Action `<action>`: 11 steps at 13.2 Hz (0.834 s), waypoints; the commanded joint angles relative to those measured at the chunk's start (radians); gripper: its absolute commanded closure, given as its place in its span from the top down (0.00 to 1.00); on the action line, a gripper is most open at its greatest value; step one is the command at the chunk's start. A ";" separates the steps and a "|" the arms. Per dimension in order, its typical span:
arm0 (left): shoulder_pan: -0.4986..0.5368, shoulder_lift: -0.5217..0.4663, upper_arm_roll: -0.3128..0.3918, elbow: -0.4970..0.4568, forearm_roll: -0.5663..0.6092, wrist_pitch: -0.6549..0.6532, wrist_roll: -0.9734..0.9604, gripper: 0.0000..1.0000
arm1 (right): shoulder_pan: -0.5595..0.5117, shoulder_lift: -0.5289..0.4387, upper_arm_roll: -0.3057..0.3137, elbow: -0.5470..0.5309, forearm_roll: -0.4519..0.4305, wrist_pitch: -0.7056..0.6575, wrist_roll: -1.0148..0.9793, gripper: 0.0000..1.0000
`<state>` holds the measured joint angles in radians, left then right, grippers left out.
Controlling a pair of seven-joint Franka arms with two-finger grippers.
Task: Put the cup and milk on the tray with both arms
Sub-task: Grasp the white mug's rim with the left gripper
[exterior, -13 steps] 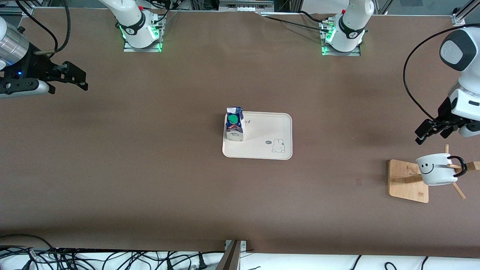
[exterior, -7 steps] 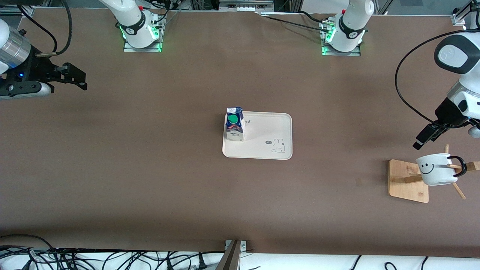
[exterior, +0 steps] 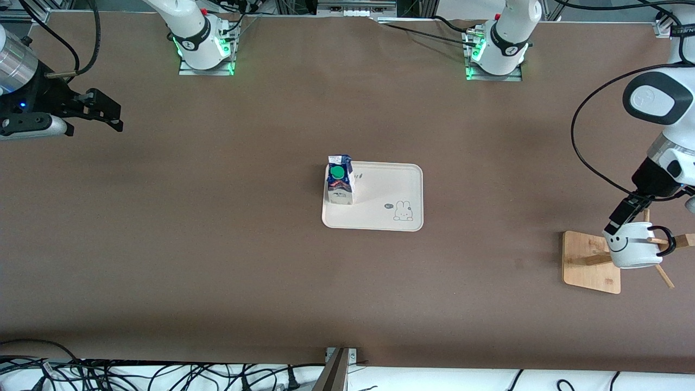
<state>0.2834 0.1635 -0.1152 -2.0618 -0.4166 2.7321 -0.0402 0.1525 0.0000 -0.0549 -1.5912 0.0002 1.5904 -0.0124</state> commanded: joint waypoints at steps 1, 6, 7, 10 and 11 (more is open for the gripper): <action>0.008 0.054 -0.006 0.078 -0.047 0.002 0.069 0.65 | -0.011 0.015 0.012 0.027 -0.002 -0.001 0.011 1.00; 0.010 0.059 -0.006 0.078 -0.048 -0.005 0.103 0.29 | -0.011 0.018 0.012 0.028 -0.002 0.022 0.011 1.00; 0.010 0.056 -0.006 0.069 -0.048 -0.006 0.103 0.18 | -0.011 0.018 0.012 0.028 -0.002 0.023 0.011 1.00; 0.010 0.024 -0.003 0.074 -0.047 -0.119 0.099 0.06 | -0.011 0.018 0.012 0.027 0.000 0.023 0.011 1.00; 0.010 0.022 -0.004 0.075 -0.033 -0.121 0.100 0.06 | -0.011 0.018 0.012 0.027 0.000 0.023 0.011 1.00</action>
<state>0.2857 0.1981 -0.1198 -1.9890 -0.4317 2.6538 0.0198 0.1524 0.0097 -0.0546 -1.5835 0.0003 1.6163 -0.0115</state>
